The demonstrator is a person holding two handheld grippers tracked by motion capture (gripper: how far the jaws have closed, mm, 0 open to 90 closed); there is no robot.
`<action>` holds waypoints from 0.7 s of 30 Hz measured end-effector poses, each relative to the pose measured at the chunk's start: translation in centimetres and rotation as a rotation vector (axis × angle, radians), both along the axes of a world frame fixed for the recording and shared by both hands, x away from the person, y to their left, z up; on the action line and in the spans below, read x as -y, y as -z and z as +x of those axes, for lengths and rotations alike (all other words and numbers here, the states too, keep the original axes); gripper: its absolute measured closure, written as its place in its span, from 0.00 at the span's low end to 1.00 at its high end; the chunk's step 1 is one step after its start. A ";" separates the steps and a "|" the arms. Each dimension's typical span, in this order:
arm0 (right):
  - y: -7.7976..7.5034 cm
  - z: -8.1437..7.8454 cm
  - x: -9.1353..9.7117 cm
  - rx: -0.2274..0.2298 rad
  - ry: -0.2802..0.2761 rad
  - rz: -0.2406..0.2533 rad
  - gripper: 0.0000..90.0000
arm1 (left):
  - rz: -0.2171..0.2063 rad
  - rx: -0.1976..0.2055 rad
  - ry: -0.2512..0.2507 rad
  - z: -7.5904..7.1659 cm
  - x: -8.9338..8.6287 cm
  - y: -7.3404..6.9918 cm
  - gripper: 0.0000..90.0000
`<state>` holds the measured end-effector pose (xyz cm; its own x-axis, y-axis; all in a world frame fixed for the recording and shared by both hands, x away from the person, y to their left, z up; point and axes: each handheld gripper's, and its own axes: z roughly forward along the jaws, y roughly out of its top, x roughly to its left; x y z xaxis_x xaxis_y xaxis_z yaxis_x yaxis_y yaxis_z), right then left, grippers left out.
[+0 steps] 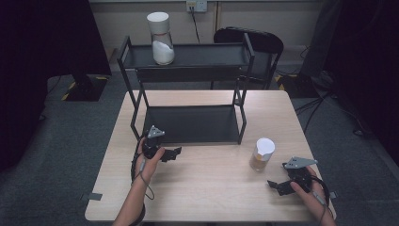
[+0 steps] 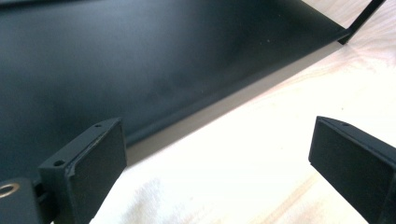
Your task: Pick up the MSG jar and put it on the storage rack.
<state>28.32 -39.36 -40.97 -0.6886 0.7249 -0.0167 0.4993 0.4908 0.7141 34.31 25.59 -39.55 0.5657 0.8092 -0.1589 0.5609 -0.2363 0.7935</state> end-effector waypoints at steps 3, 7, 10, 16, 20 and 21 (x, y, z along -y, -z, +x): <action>0.0 0.0 0.0 0.000 0.000 0.000 0.00 | 0.003 -0.009 -0.001 -0.6 -0.1 0.4 0.04; 0.0 0.0 0.0 0.000 0.000 0.000 0.00 | 0.002 -0.013 0.001 -1.2 -0.5 0.9 0.04; 0.0 0.0 0.0 0.000 0.000 0.000 0.00 | 0.009 -0.012 0.002 -1.8 -0.6 1.2 0.04; 0.0 0.0 0.0 0.000 0.000 0.000 0.00 | 0.028 -0.019 -0.007 -3.0 -0.6 1.7 0.04; 0.0 0.0 0.0 0.000 0.000 0.000 0.00 | 0.010 -0.025 0.004 -3.6 -1.1 2.2 0.04; 0.0 0.0 0.0 0.000 0.000 0.000 0.00 | 0.011 -0.023 0.006 -3.8 -1.2 2.3 0.04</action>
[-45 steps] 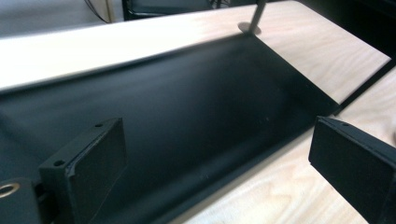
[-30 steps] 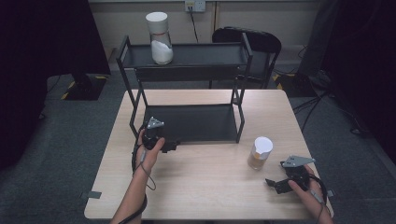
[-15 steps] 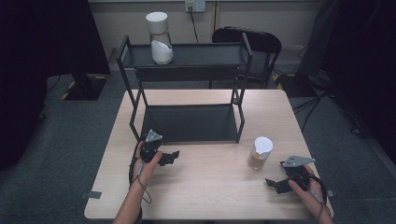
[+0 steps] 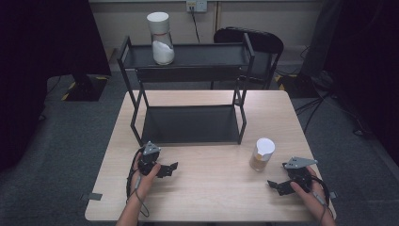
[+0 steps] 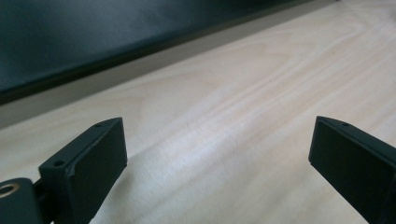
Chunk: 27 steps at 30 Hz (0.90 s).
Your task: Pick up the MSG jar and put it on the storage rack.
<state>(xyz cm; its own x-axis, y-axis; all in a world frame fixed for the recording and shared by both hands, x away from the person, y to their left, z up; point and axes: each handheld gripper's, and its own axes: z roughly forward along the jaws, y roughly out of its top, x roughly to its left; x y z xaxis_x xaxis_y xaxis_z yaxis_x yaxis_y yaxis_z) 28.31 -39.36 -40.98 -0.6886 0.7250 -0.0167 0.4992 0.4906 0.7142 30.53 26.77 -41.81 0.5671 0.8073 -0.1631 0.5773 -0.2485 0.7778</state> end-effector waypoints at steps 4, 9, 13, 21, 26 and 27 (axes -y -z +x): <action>0.0 0.0 0.0 0.000 0.000 0.000 0.00 | 0.017 0.000 0.011 -0.6 -0.2 0.2 0.04; 0.0 0.0 0.0 0.000 0.000 0.000 0.00 | 0.019 -0.007 0.023 -1.3 -0.7 0.7 0.04; 0.0 0.0 0.0 0.000 0.000 0.000 0.00 | 0.035 -0.017 0.041 -1.8 -1.1 0.5 0.04; 0.0 0.0 0.0 0.000 0.000 0.000 0.00 | 0.137 -0.015 0.087 -2.8 -1.2 -0.3 0.02; 0.0 0.0 0.0 0.000 0.000 0.000 0.00 | 0.196 -0.002 0.129 -3.3 -1.1 -0.6 0.00; 0.0 0.0 0.0 0.000 0.000 0.000 0.00 | 0.194 -0.001 0.131 -3.4 -1.2 -0.5 0.00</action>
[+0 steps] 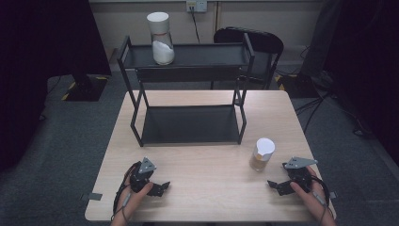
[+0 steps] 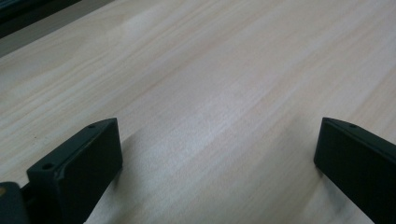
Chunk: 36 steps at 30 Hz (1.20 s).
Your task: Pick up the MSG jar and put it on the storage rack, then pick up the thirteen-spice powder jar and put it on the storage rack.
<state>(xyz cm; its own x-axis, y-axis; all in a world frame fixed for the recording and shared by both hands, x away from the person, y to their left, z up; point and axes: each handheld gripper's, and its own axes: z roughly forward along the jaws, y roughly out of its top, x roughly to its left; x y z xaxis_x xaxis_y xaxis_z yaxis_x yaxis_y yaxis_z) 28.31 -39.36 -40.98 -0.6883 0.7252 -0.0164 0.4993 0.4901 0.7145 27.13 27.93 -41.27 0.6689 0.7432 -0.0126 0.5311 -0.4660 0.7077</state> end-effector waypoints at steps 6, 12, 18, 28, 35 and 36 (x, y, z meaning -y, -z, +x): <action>0.0 0.0 0.0 -0.001 0.000 0.000 0.00 | -0.013 0.016 0.019 -0.3 -0.7 0.4 0.00; -0.1 0.0 -0.1 -0.003 0.003 -0.002 0.00 | -0.013 0.016 0.022 -0.3 -0.8 0.4 0.00; -0.1 -0.1 -0.2 -0.003 0.015 -0.001 0.00 | -0.014 0.017 0.022 -0.3 -0.8 0.4 0.00; -0.1 0.0 -0.2 -0.005 0.009 -0.005 0.00 | -0.013 0.017 0.021 -0.3 -0.8 0.4 0.00; -0.5 0.6 -0.4 -0.022 0.002 -0.010 0.00 | -0.013 0.017 0.018 -0.3 -0.7 0.4 0.00; -0.7 0.7 -0.5 -0.024 0.002 -0.018 0.02 | -0.013 0.017 0.019 -0.3 -0.7 0.4 0.00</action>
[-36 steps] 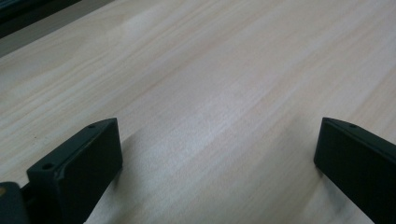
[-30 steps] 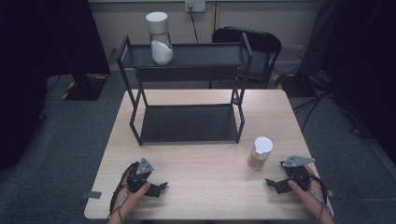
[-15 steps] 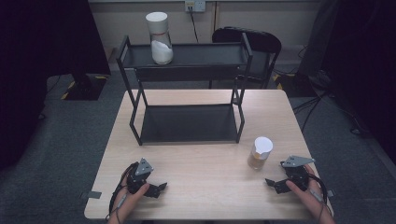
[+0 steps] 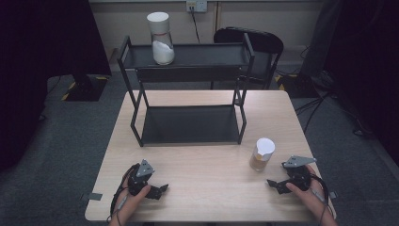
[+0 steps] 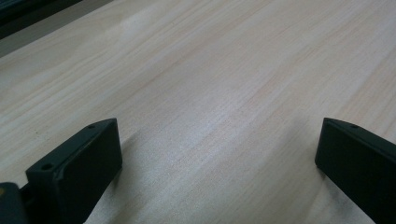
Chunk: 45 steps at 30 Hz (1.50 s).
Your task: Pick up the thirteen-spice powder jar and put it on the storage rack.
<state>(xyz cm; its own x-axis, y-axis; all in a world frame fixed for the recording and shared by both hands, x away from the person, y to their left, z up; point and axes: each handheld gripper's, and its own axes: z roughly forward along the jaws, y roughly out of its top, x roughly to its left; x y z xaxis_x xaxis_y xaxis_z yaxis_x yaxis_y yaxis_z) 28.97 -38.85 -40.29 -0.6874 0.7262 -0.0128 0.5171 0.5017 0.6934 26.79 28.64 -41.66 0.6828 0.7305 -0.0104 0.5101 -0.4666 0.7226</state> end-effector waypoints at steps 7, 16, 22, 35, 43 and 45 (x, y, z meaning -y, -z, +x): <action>-1.0 0.3 -0.4 0.021 -0.023 0.000 0.02 | 0.000 0.000 -0.008 -0.1 0.1 0.0 0.00; -1.8 1.4 -0.8 0.020 -0.072 0.045 0.02 | 0.000 0.000 -0.008 -0.1 0.1 0.0 0.00; -2.0 1.5 -1.7 0.051 -0.076 0.058 0.01 | 0.000 0.000 -0.008 -0.1 0.1 0.0 0.00; -1.6 2.1 -3.1 0.104 -0.027 0.119 0.14 | 0.000 0.000 -0.008 -0.1 0.1 0.0 0.00; -0.5 2.5 -3.3 0.127 -0.004 0.203 0.26 | 0.000 -0.001 -0.008 -0.1 0.1 0.0 0.00; -0.5 2.5 -3.4 0.143 -0.006 0.201 0.28 | 0.000 -0.001 -0.008 -0.1 0.1 0.0 0.00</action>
